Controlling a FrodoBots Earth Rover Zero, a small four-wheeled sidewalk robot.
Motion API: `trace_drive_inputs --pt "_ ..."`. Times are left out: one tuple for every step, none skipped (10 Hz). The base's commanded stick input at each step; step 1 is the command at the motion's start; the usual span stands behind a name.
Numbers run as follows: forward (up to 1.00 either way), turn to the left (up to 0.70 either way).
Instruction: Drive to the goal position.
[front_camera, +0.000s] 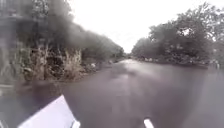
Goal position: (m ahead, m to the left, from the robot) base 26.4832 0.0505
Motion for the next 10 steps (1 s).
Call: trace_drive_inputs --pt "1.0 -0.4" --pt "1.0 -0.4" --pt "1.0 -0.4" --pt "1.0 -0.4" --pt "1.0 -0.4" --pt "1.0 -0.4" --pt "1.0 -0.4" --pt "1.0 0.0" --pt "1.0 0.0" --pt "1.0 0.0"
